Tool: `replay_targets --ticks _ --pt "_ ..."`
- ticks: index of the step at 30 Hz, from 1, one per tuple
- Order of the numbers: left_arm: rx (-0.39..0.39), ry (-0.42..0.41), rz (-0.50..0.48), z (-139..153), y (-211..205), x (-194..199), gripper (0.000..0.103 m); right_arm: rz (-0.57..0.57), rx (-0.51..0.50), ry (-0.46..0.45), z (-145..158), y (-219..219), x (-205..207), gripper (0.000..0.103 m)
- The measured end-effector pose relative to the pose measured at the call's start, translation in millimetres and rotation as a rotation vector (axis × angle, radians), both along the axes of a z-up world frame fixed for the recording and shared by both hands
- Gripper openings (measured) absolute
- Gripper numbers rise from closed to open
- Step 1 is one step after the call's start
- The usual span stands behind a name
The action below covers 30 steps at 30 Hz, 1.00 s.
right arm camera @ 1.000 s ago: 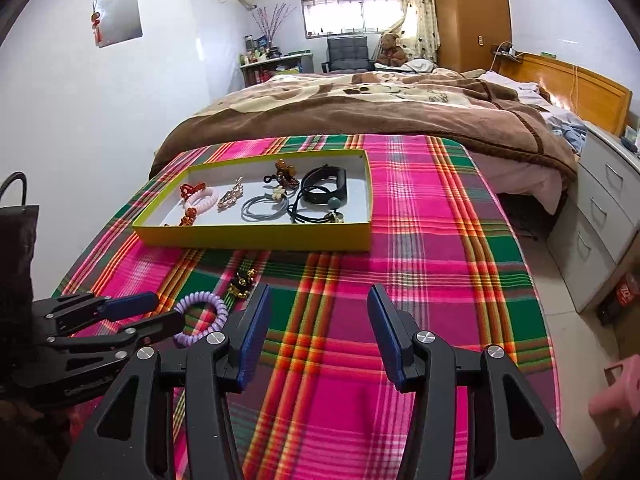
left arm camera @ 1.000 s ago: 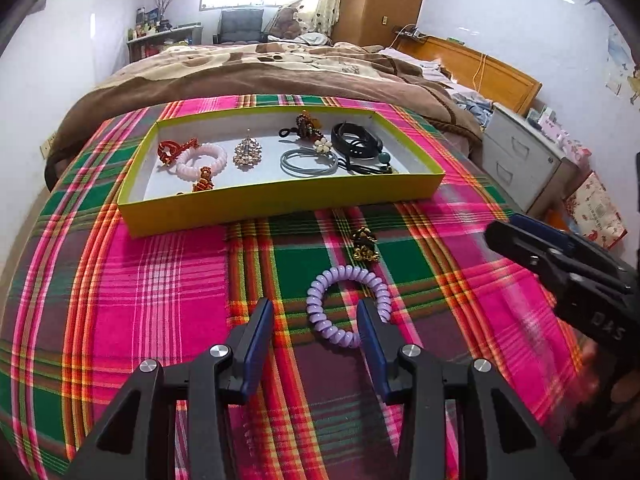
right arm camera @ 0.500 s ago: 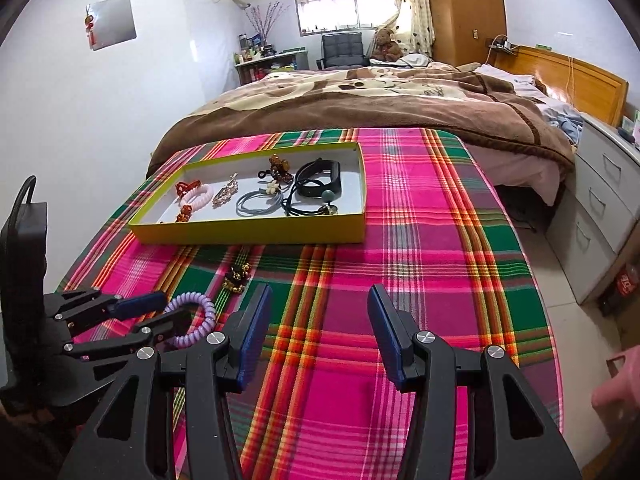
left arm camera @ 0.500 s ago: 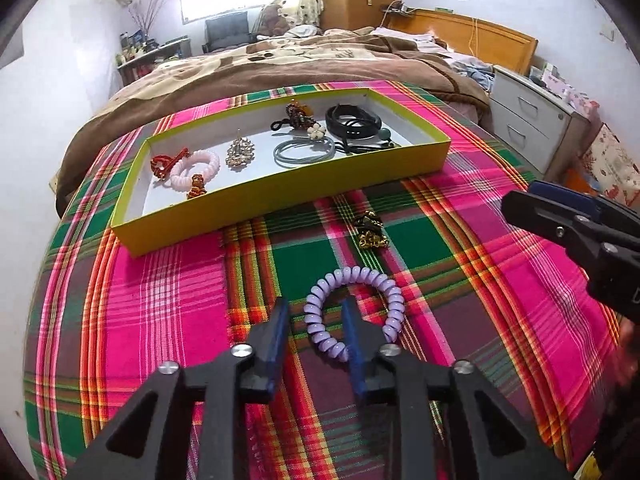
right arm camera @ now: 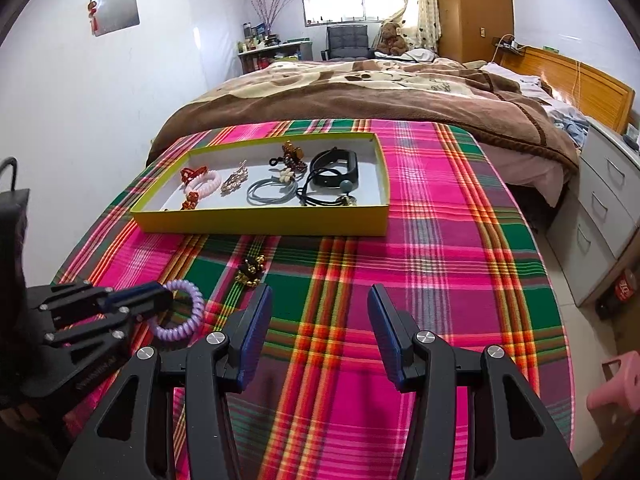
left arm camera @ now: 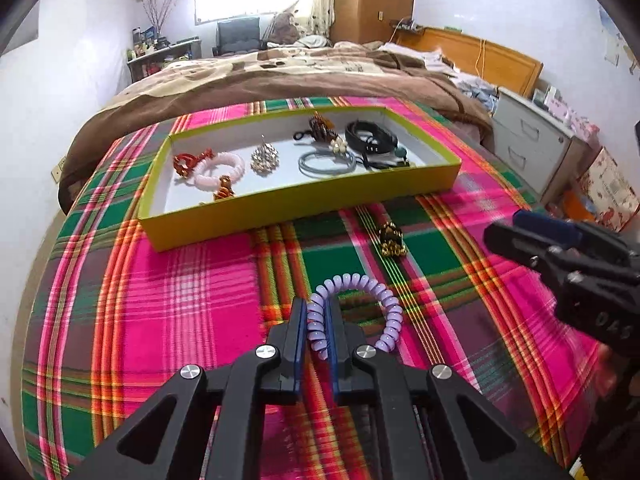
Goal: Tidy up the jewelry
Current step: 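Grasp the lilac coil hair tie with the left tool while the right tool grasps the gold brooch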
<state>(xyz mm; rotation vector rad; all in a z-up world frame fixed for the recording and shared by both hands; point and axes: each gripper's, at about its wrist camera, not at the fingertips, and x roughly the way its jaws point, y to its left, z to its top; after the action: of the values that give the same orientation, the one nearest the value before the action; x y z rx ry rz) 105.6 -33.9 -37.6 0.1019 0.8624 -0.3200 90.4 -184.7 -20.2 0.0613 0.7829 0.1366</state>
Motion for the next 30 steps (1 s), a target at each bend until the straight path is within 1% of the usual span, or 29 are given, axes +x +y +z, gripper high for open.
replay_targets --ticks 4,10,15,19,26,28,29,30 --pt "-0.024 -0.013 0.031 5 14 1 0.009 0.011 0.002 0.009 -1 7 4 0.050" --pt "-0.065 -0.009 0.092 8 39 9 0.009 0.057 -0.005 0.027 -5 26 16 0.050" --pt "-0.076 -0.011 0.104 9 49 12 0.009 0.059 -0.005 0.055 -11 38 29 0.050" --pt "-0.089 -0.013 0.112 10 53 16 0.009 0.069 0.033 0.088 -18 45 39 0.050" --pt "-0.101 -0.007 0.118 9 58 20 0.009 0.075 -0.010 0.100 -23 59 46 0.050" --pt "-0.100 -0.005 0.116 9 58 21 0.009 0.070 -0.015 0.107 -26 59 48 0.044" --pt "-0.102 -0.005 0.115 8 58 21 0.009 0.069 -0.018 0.118 -28 60 50 0.037" --pt "-0.101 -0.004 0.115 8 57 22 0.009 0.066 -0.023 0.123 -29 60 51 0.035"
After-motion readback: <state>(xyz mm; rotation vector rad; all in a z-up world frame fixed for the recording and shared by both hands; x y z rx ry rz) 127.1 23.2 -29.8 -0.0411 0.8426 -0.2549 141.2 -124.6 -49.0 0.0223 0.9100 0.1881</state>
